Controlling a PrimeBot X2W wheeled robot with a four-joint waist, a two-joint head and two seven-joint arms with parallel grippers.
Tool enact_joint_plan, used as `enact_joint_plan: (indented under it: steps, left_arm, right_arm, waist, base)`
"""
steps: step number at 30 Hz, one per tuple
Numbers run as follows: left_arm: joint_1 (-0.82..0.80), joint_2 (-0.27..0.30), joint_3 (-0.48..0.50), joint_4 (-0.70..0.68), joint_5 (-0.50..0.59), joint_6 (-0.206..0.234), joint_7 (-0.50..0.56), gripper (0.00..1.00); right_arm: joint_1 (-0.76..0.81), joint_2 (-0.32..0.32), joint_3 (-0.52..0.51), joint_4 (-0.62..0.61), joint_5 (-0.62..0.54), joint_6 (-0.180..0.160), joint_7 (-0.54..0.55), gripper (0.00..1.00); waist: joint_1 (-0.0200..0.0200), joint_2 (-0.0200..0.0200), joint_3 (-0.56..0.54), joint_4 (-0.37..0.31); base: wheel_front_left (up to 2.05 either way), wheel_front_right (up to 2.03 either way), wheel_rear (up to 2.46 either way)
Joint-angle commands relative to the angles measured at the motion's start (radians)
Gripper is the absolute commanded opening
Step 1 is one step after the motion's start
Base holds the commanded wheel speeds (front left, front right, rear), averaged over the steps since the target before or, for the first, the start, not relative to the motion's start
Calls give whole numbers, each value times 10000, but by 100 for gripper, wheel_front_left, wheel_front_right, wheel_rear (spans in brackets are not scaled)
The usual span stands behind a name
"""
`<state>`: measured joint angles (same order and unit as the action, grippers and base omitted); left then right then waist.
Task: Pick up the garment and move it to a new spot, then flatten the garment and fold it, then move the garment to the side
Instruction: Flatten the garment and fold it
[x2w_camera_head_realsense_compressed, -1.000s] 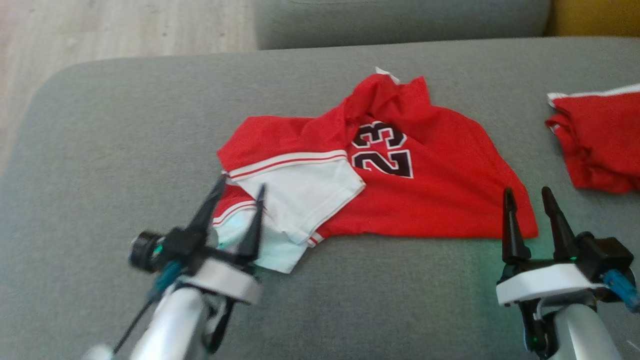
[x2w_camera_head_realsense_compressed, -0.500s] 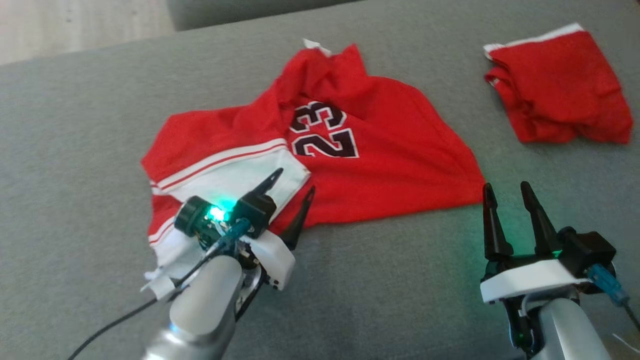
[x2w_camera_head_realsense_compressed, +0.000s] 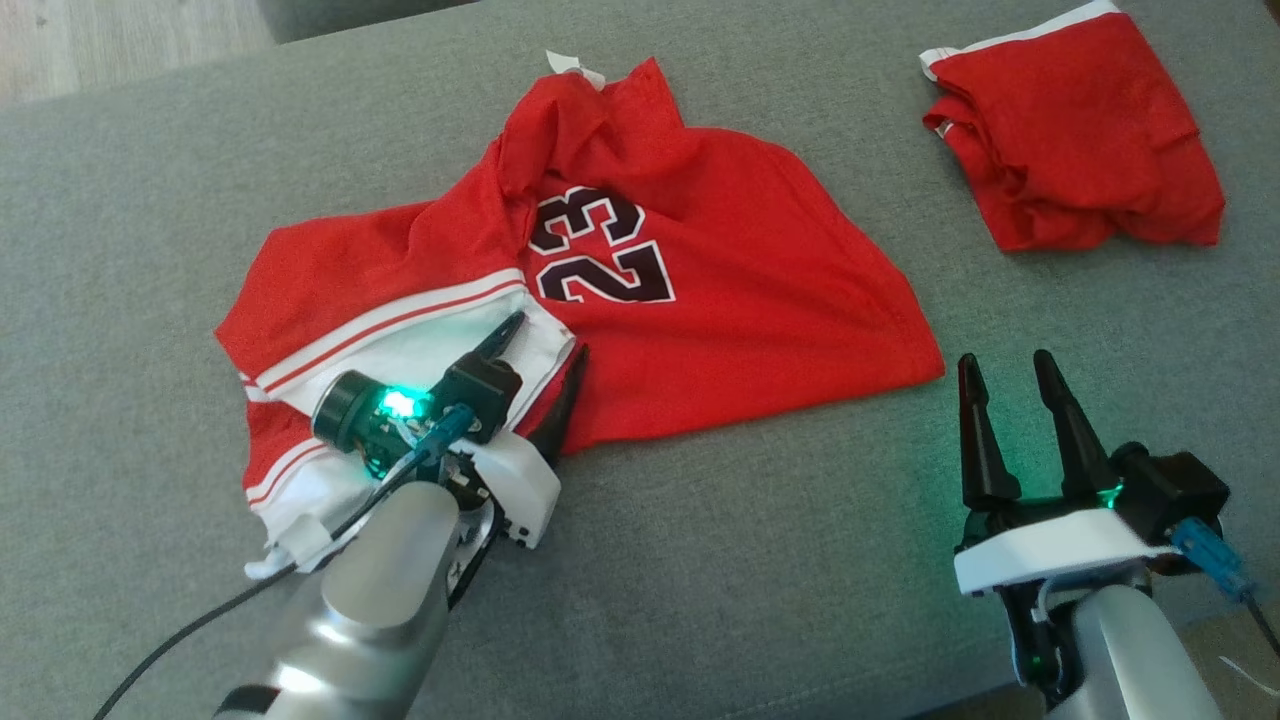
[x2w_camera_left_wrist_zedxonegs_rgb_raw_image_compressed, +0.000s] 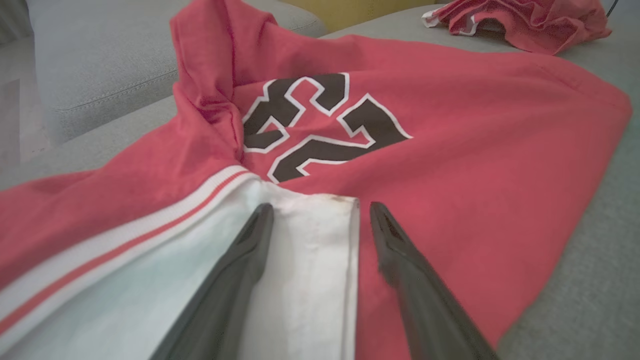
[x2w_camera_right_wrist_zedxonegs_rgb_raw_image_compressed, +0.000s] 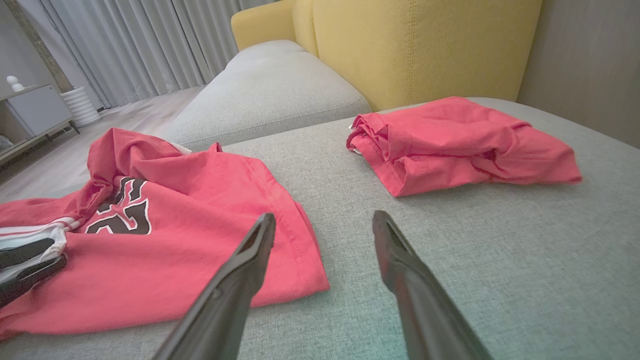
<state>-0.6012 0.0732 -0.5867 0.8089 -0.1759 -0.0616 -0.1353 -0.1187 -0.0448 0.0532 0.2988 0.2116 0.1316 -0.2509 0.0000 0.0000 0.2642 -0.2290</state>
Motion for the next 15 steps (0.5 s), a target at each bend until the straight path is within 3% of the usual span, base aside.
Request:
enact_joint_plan:
  steps: [1, 3, 11, 15]
  left_arm:
    - [-406, 88, 237, -124, -55, -2, -150, 56]
    - [-469, 78, 227, 9, -105, -30, -210, 0]
    - [-578, 47, 84, -48, -302, -234, -575, 0]
    - [-777, 409, 5, -506, -391, -421, -415, 0]
  right_arm:
    - [-279, -55, 203, -336, 89, -9, -107, 100]
    - [-279, -55, 194, -331, 98, -9, -108, 100]
    - [-182, -55, 117, -173, 38, -9, -108, 100]
    - [-158, -55, 93, -99, 55, -9, -108, 100]
  waist:
    - [0, 0, 5, 9]
    - [0, 0, 2, 27]
    - [0, 0, -341, 349]
    - [0, 0, -563, 548]
  base:
    - [0, 0, 0]
    - [0, 0, 0]
    - [0, 0, 0]
    - [0, 0, 0]
